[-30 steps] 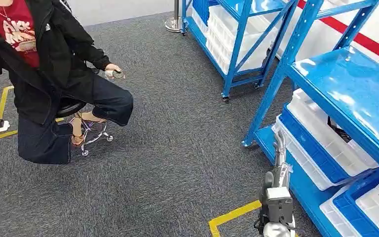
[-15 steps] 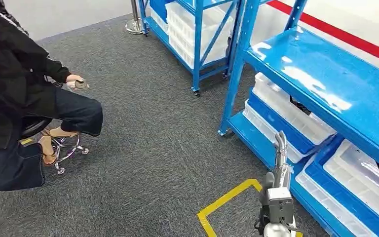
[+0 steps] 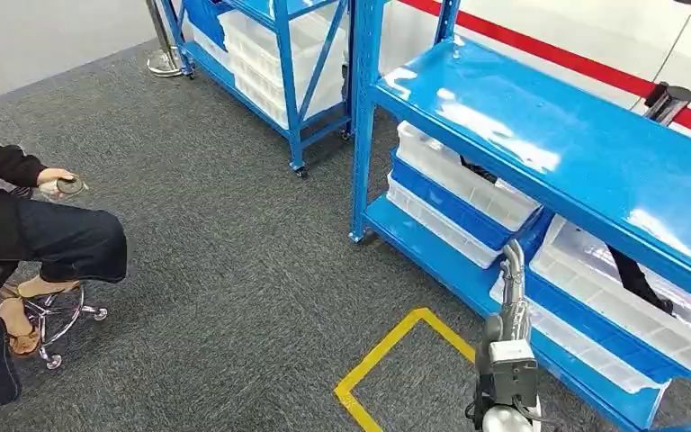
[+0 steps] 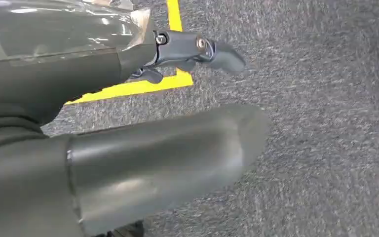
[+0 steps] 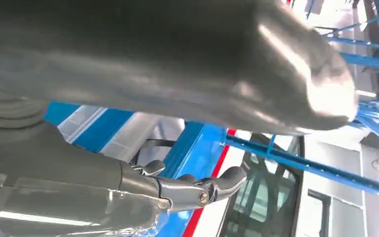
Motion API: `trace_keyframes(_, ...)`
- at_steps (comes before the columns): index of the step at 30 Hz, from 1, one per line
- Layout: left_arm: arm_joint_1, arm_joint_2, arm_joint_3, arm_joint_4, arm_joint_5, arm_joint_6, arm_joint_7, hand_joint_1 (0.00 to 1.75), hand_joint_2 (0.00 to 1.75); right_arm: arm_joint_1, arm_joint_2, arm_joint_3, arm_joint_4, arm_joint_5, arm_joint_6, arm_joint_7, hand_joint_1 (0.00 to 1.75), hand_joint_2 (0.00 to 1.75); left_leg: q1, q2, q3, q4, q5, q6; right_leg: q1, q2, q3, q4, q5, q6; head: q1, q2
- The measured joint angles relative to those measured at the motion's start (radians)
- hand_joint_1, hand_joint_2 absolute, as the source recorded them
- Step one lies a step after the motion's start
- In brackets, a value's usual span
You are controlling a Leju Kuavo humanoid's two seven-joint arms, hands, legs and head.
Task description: Take the parts from the cabinet and place them on the table.
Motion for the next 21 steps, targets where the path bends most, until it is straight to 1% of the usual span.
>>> trace_keyframes(1, -0.001, -0.002, 0.000, 0.000, 0.000, -0.001, 0.000, 0.00, 0.00, 0.002, 0.000, -0.004, 0.000, 0.000, 0.000, -0.001, 0.00, 0.00, 0.007, 0.017, 0.004, -0.017, 0.011, 0.014, 0.005, -0.010, -0.007, 0.008, -0.003, 0.006, 0.000, 0.000)
trace_keyframes(2, -0.002, -0.002, 0.000, 0.000, 0.000, -0.002, 0.000, 0.00, 0.00, 0.005, 0.000, -0.006, 0.000, 0.000, 0.000, -0.002, 0.00, 0.00, 0.003, 0.028, 0.008, -0.023, 0.015, 0.020, 0.004, -0.071, -0.018, 0.028, -0.016, 0.005, 0.000, 0.000)
trace_keyframes(3, 0.000, -0.002, 0.000, 0.000, 0.000, -0.002, 0.000, 0.00, 0.00, 0.003, 0.000, -0.009, 0.000, 0.000, 0.000, -0.002, 0.00, 0.00, 0.002, 0.042, 0.008, -0.024, 0.015, 0.028, 0.006, -0.106, -0.044, 0.079, -0.047, -0.001, 0.007, 0.000)
trace_keyframes(4, 0.003, 0.000, 0.000, 0.000, 0.000, -0.002, 0.000, 0.00, 0.00, 0.003, 0.002, -0.010, 0.000, 0.000, 0.000, -0.002, 0.00, 0.00, 0.000, 0.057, 0.007, -0.024, 0.015, 0.028, 0.004, -0.119, -0.082, 0.153, -0.082, -0.005, 0.006, 0.000)
trace_keyframes(5, 0.005, 0.000, 0.000, 0.000, 0.000, -0.002, 0.000, 0.00, 0.00, 0.008, 0.003, -0.010, 0.000, 0.000, 0.000, -0.002, 0.00, 0.00, -0.002, 0.074, 0.006, -0.024, 0.014, 0.029, 0.002, -0.125, -0.123, 0.236, -0.114, -0.006, 0.007, 0.000)
trace_keyframes(6, 0.005, 0.000, 0.000, 0.000, 0.000, -0.002, 0.000, 0.00, 0.00, 0.014, 0.004, -0.014, 0.000, 0.001, 0.000, -0.002, 0.00, 0.00, -0.002, 0.088, 0.003, -0.023, 0.014, 0.029, 0.001, -0.126, -0.154, 0.301, -0.132, -0.002, 0.007, 0.000)
trace_keyframes(7, 0.005, -0.001, 0.000, 0.000, 0.000, -0.002, 0.000, 0.00, 0.00, 0.020, 0.005, -0.020, 0.000, 0.001, 0.000, -0.001, 0.00, 0.00, -0.002, 0.102, 0.002, -0.023, 0.014, 0.029, -0.001, -0.128, -0.160, 0.316, -0.130, 0.007, 0.007, 0.000)
trace_keyframes(8, 0.005, -0.001, 0.000, 0.000, 0.000, -0.002, 0.000, 0.00, 0.00, 0.024, 0.005, -0.026, 0.000, 0.002, -0.002, 0.000, 0.00, 0.00, -0.002, 0.116, 0.002, -0.023, 0.014, 0.028, -0.003, -0.131, -0.138, 0.278, -0.112, 0.018, 0.007, 0.000)
trace_keyframes(9, 0.005, -0.003, 0.000, 0.000, 0.000, -0.002, 0.000, 0.00, 0.00, 0.024, 0.005, -0.032, 0.001, 0.002, -0.003, 0.003, 0.00, 0.00, -0.001, 0.128, 0.003, -0.023, 0.012, 0.026, -0.006, -0.139, -0.095, 0.202, -0.083, 0.029, 0.007, 0.000)
trace_keyframes(10, 0.005, -0.004, 0.000, 0.000, 0.000, -0.002, 0.000, 0.00, 0.00, 0.024, 0.005, -0.038, 0.001, 0.002, -0.003, 0.006, 0.00, 0.00, -0.001, 0.139, 0.005, -0.022, 0.010, 0.023, -0.010, -0.162, -0.040, 0.105, -0.053, 0.039, 0.007, 0.000)
trace_keyframes(11, 0.005, -0.004, 0.000, 0.000, 0.000, -0.002, 0.000, 0.00, 0.00, 0.024, 0.006, -0.047, 0.003, 0.002, -0.003, 0.008, 0.00, 0.00, -0.002, 0.149, 0.010, -0.020, 0.007, 0.017, -0.013, -0.210, 0.014, 0.014, -0.031, 0.042, 0.007, 0.000)
trace_keyframes(12, 0.006, -0.001, 0.000, -0.002, 0.000, -0.002, 0.000, 0.00, 0.00, 0.024, 0.009, -0.053, 0.006, -0.002, -0.003, 0.011, 0.00, 0.00, -0.011, 0.158, 0.014, -0.019, -0.001, 0.007, -0.003, -0.244, 0.019, 0.004, -0.025, 0.031, 0.008, 0.000)
trace_keyframes(13, 0.006, -0.002, 0.001, -0.002, -0.001, -0.002, -0.002, 0.00, 0.00, 0.023, 0.013, -0.058, 0.009, -0.004, -0.003, 0.012, 0.00, 0.00, -0.011, 0.168, 0.019, -0.020, -0.002, 0.000, -0.001, -0.226, 0.019, 0.005, -0.022, 0.018, 0.005, 0.000)
trace_keyframes(15, 0.002, -0.004, 0.002, -0.002, -0.002, -0.002, -0.003, 0.00, 0.00, 0.023, 0.014, -0.082, 0.019, -0.001, -0.006, 0.014, 0.00, 0.00, -0.007, 0.190, 0.031, -0.026, -0.003, -0.009, 0.005, -0.204, 0.007, 0.006, -0.023, 0.008, 0.004, 0.000)
trace_keyframes(16, 0.001, -0.006, 0.002, -0.003, -0.002, -0.002, -0.003, 0.00, 0.00, 0.021, 0.016, -0.094, 0.023, 0.001, -0.010, 0.014, 0.00, 0.00, -0.003, 0.198, 0.035, -0.026, -0.008, -0.018, -0.002, -0.188, 0.015, 0.000, -0.019, -0.004, 0.004, 0.000)
trace_keyframes(17, -0.001, -0.005, 0.003, -0.004, -0.003, -0.002, -0.003, 0.00, 0.00, 0.022, 0.020, -0.103, 0.029, 0.007, -0.013, 0.015, 0.00, 0.00, 0.004, 0.144, 0.031, -0.009, -0.021, -0.028, -0.014, -0.178, 0.022, -0.003, -0.014, -0.011, 0.002, 0.000)
trace_keyframes(18, 0.000, -0.005, 0.005, -0.004, -0.003, -0.002, -0.003, 0.00, 0.00, 0.017, 0.022, -0.112, 0.037, 0.014, -0.021, 0.017, 0.00, 0.00, 0.005, 0.097, 0.014, 0.031, -0.054, -0.027, -0.014, -0.167, 0.021, -0.003, -0.012, -0.018, 0.001, 0.000)
trace_keyframes(19, 0.003, -0.007, 0.006, -0.004, -0.005, -0.001, -0.003, 0.00, 0.00, 0.007, 0.027, -0.123, 0.052, 0.021, -0.024, 0.019, 0.00, 0.00, 0.005, 0.073, -0.021, 0.109, -0.104, -0.026, -0.012, -0.154, 0.018, -0.003, -0.011, -0.029, -0.001, 0.000)
trace_keyframes(20, 0.006, -0.007, 0.008, -0.004, -0.005, -0.001, -0.003, 0.00, 0.00, -0.001, 0.030, -0.131, 0.069, 0.021, -0.024, 0.021, 0.00, 0.00, 0.005, 0.064, -0.062, 0.195, -0.146, -0.026, -0.007, -0.139, 0.015, -0.003, -0.009, -0.033, -0.002, 0.000)
trace_keyframes(21, 0.008, -0.007, 0.011, -0.004, -0.005, 0.000, -0.003, 0.00, 0.00, -0.006, 0.032, -0.146, 0.099, 0.020, -0.024, 0.027, 0.00, 0.00, 0.005, 0.060, -0.099, 0.266, -0.171, -0.025, -0.004, -0.124, 0.014, -0.002, -0.009, -0.033, -0.001, 0.000)
